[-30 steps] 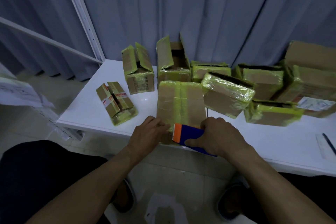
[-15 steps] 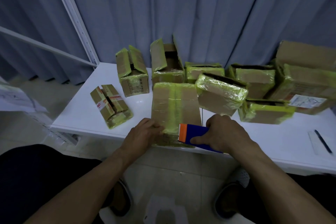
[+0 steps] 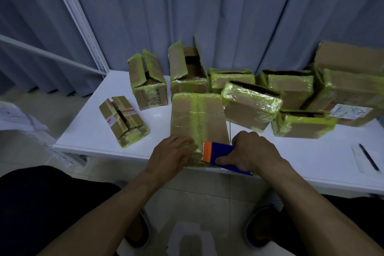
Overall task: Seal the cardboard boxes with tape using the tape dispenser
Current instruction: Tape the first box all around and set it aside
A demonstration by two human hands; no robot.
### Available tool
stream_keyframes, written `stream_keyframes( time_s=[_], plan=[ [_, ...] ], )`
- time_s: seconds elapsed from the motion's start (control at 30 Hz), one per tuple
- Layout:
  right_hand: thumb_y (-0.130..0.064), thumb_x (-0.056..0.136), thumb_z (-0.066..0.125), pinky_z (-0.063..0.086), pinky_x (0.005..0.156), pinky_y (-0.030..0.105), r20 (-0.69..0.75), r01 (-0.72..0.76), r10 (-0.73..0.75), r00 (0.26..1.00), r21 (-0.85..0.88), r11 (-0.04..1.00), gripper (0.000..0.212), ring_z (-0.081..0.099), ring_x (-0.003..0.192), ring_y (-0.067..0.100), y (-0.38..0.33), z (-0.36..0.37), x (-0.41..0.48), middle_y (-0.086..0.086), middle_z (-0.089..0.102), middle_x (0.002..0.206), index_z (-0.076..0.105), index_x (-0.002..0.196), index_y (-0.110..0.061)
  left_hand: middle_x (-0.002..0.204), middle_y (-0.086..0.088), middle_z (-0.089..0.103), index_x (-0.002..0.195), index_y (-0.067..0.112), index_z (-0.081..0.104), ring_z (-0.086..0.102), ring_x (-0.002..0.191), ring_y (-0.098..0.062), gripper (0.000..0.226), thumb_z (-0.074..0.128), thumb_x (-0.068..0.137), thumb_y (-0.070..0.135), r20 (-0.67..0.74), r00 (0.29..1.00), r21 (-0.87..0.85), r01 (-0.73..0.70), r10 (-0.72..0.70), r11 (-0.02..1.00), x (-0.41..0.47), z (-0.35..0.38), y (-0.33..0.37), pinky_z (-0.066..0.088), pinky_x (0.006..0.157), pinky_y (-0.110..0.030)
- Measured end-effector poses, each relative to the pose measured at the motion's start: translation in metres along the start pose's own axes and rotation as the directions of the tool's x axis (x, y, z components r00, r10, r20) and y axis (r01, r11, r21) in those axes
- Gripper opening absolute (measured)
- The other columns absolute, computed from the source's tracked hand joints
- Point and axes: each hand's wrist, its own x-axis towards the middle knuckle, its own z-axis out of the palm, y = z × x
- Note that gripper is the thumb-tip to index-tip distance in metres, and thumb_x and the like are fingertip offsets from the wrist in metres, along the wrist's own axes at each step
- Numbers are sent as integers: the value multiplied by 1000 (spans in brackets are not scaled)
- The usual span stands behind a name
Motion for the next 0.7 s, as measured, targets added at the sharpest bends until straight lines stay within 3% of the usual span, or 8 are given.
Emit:
stream_keyframes(
  time_s=[0.27, 0.5, 0.7],
  plan=[
    [-79, 65, 74, 43, 54, 27, -11, 44, -43, 999, 36, 998, 63, 60, 71, 12, 4, 2, -11, -4, 60, 81, 62, 83, -20, 111, 15, 70, 108, 32, 76, 59, 104, -11, 28, 80, 81, 26, -61, 996, -2, 64, -64, 998, 1, 3, 2, 53, 75, -26],
    [-79, 64, 74, 44, 54, 27, -62, 81, -77, 995, 64, 995, 59, 60, 70, 11, 11, -7, -34, -7, 62, 79, 64, 80, -23, 109, 13, 72, 104, 30, 78, 61, 104, -12, 26, 83, 79, 22, -85, 994, -69, 59, -65, 996, 0, 1, -1, 53, 79, -23],
    [-77, 59, 79, 55, 61, 30, -17, 49, -47, 999, 156, 987, 62, 64, 68, 9, 28, -16, -32, -5, 67, 78, 69, 82, -21, 111, 18, 71, 103, 34, 78, 61, 105, -10, 20, 79, 84, 30, -71, 994, -86, 79, -86, 993, -3, -2, -6, 56, 74, -28]
  ],
)
